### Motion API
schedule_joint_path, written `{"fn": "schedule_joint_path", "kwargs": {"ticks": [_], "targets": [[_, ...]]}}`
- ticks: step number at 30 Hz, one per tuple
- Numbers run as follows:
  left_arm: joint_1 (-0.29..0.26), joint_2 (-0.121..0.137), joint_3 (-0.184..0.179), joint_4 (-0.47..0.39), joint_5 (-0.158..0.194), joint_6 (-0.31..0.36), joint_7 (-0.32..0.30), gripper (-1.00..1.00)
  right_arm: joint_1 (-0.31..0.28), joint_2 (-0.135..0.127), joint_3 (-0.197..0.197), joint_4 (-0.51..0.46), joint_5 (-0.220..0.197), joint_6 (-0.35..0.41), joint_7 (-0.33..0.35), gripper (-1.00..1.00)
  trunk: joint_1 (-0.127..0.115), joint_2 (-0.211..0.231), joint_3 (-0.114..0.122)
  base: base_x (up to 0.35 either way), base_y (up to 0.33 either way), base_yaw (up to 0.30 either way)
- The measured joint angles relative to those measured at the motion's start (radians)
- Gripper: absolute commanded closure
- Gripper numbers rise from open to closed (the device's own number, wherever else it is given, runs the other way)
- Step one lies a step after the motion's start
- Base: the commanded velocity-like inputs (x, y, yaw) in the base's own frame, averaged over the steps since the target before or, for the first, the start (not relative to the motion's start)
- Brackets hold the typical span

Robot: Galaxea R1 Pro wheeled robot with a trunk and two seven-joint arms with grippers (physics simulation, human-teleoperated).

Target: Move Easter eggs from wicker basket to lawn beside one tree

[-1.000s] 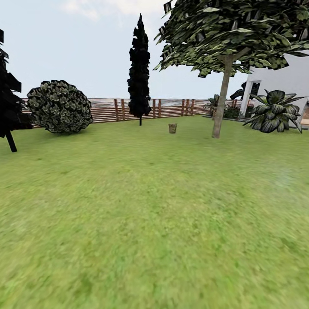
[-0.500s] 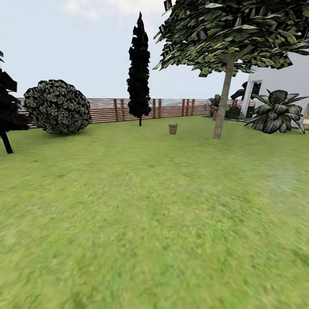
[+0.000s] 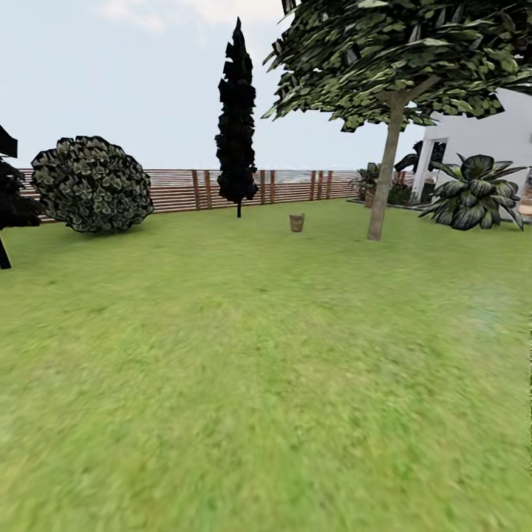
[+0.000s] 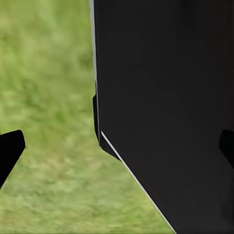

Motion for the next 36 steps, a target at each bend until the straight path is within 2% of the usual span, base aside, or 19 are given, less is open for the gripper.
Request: {"fn": "schedule_joint_path", "kwargs": {"ticks": [6, 36], "targets": [[0.000, -0.001, 0.000, 0.000, 0.000, 0.000, 0.000, -1.00, 0.000, 0.000, -0.001, 0.000, 0.000, 0.000, 0.000, -1.00, 0.000, 0.000, 0.000, 0.297, 0.211, -0.151], [0.000, -0.001, 0.000, 0.000, 0.000, 0.000, 0.001, -1.00, 0.000, 0.000, -0.002, 0.000, -0.001, 0.000, 0.000, -1.00, 0.000, 0.000, 0.000, 0.298, 0.205, -0.002]]}}
